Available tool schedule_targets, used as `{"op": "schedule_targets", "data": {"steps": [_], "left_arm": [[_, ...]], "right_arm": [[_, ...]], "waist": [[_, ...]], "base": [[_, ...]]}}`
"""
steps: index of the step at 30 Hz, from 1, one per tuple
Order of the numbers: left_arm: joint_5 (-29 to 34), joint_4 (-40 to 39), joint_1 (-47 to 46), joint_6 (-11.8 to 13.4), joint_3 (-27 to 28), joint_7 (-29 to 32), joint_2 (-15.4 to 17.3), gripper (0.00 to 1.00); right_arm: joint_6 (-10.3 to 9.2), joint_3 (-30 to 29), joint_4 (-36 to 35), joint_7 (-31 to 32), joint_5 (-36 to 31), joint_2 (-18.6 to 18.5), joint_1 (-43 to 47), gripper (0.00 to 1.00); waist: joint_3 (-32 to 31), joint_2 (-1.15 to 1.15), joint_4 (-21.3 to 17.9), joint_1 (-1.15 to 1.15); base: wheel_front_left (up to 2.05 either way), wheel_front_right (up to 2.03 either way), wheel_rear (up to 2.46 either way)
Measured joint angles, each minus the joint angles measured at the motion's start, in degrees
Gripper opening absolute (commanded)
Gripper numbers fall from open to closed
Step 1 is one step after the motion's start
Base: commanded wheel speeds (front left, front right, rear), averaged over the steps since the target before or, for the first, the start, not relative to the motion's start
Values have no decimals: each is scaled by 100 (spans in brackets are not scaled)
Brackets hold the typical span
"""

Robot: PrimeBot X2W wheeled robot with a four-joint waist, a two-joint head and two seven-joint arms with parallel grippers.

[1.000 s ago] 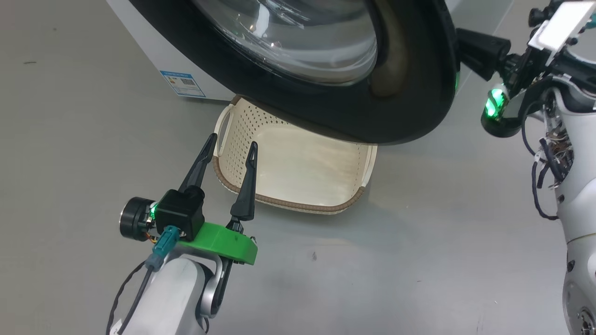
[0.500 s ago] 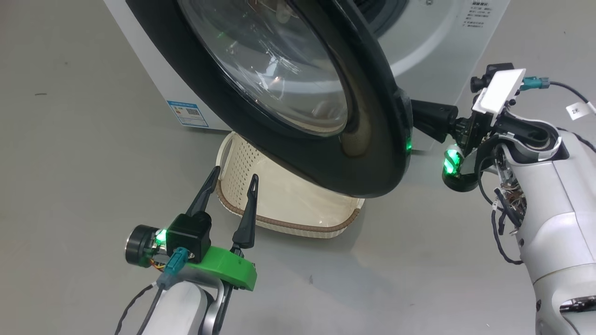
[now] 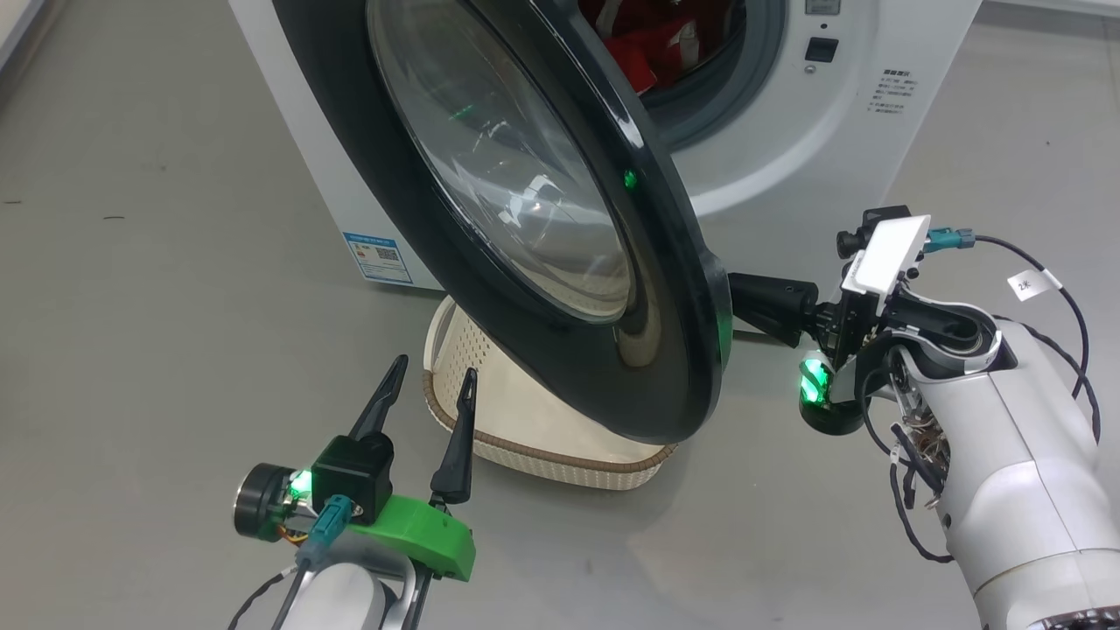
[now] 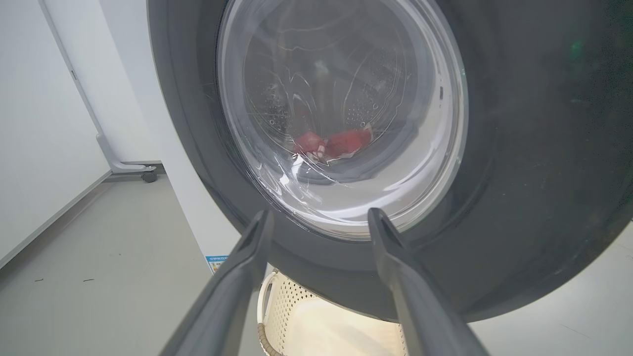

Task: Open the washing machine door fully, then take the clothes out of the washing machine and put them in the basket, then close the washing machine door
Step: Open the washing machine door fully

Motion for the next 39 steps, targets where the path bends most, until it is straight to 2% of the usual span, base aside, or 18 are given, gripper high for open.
{"op": "schedule_targets", "data": {"steps": [18,24,39], "left_arm": [[25,88,227,0,44,0,14,100],[26,101,235,-1,62,0,20,100],[25,174,335,-1,103,0,25,100]], "right_arm": [[19,446,-224,-99,223,60,641,0],[20,864,-442,-135,667,45,819,0],[22,1808,-954,-559,1258,51,1052,0]], "waist": [[-339,0,436,0],[-381,0,591,0],[-485,0,954,0]], "base": [[0,0,0],[0,0,0],[0,0,0]]}}
